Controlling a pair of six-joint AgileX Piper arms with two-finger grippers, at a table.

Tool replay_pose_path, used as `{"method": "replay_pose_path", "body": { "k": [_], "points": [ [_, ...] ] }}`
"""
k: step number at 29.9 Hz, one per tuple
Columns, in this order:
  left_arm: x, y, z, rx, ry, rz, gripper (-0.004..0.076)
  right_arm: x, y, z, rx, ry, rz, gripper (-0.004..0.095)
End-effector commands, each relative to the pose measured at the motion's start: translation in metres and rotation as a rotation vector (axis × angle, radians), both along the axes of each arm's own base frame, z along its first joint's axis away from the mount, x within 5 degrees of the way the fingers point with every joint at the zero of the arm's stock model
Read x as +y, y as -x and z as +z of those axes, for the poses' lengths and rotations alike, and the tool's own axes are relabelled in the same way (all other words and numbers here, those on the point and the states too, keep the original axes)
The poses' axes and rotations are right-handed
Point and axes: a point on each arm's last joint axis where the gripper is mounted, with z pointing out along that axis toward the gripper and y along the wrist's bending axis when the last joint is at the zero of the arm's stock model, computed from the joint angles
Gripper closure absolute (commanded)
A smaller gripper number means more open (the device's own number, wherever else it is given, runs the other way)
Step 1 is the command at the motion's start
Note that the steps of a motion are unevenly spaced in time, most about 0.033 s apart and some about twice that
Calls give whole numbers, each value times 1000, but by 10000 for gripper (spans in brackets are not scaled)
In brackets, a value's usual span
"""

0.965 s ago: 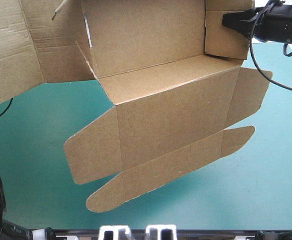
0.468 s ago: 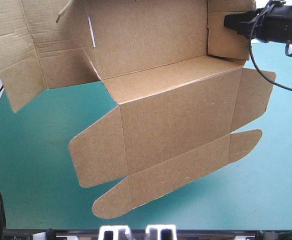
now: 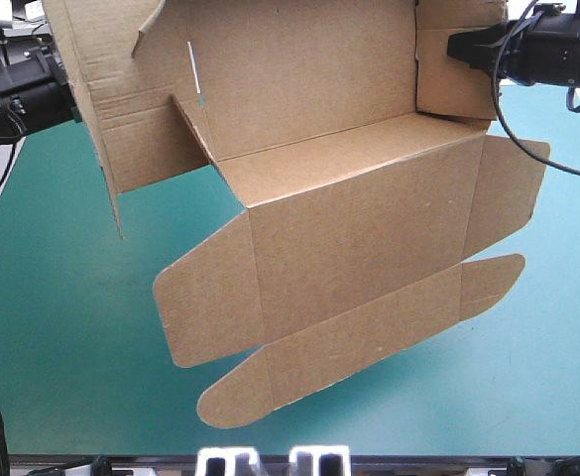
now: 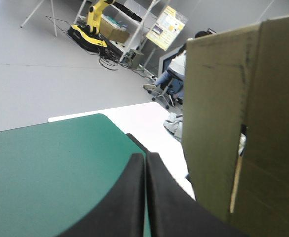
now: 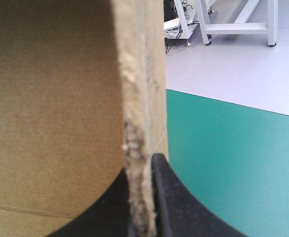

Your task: Fold the box

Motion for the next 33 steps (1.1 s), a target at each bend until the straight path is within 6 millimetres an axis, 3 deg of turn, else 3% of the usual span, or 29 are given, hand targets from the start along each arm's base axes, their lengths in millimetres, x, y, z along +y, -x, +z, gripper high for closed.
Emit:
{"method": "replay_pose_path", "body": {
  "k": [1, 14, 20, 26, 33],
  "points": [
    [-19, 24, 18, -57, 17, -110, 734, 6, 8, 14, -54, -46, 2, 928],
    [-23, 24, 15, -49, -16, -121, 734, 12, -19, -4, -20, -14, -44, 929],
    [-23, 24, 15, -28, -8, -126, 734, 23, -33, -13, -13, -20, -37, 928],
    [-23, 23, 13, -24, -29, -113, 734, 35, -41, -16, -25, -33, -27, 929],
    [-21, 19, 13, -26, -27, -77, 734, 34, -46, -20, -17, -26, -34, 928]
  ]
}}
